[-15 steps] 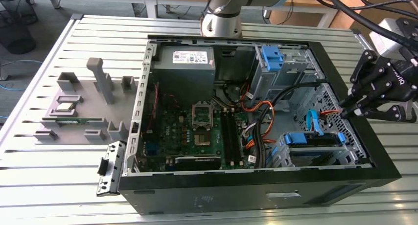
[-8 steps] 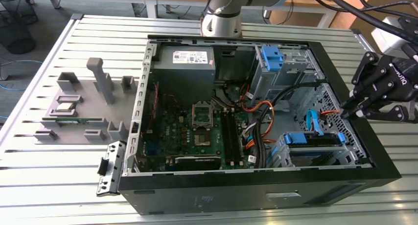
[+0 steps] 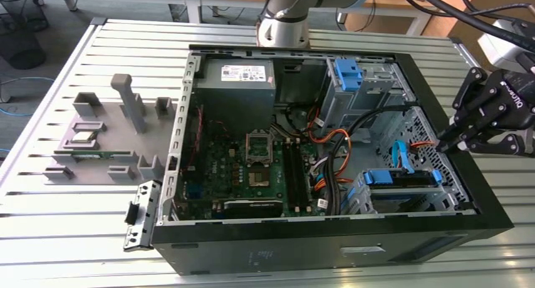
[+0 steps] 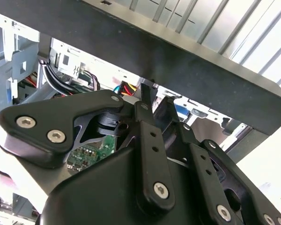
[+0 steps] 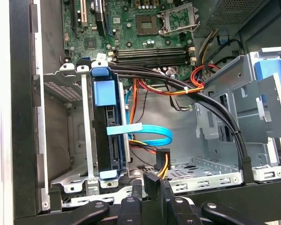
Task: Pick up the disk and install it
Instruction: 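Insert the second disk wire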
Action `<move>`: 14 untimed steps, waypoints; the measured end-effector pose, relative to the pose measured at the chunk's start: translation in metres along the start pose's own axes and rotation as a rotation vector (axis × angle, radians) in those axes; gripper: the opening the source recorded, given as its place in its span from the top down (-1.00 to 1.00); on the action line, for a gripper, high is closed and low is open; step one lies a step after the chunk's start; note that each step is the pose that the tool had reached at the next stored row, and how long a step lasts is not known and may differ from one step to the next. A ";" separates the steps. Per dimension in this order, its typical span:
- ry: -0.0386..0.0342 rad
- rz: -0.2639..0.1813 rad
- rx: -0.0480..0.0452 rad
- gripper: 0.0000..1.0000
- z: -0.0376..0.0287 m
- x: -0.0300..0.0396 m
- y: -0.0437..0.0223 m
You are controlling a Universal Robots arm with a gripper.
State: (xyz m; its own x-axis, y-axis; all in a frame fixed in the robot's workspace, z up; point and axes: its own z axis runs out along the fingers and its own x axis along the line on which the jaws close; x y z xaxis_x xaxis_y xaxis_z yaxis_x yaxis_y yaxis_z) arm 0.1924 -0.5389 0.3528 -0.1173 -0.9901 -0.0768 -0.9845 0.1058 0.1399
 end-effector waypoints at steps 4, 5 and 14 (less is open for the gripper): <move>0.0008 0.000 -0.0005 0.41 0.0001 0.0000 -0.0001; 0.0012 0.000 -0.0005 0.41 0.0002 -0.0001 -0.0001; 0.0181 0.007 0.0003 0.41 0.0015 -0.0025 0.0000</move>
State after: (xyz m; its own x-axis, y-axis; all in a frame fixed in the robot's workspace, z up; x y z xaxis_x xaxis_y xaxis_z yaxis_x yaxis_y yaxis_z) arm 0.1925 -0.5363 0.3515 -0.1220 -0.9908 -0.0580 -0.9837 0.1129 0.1401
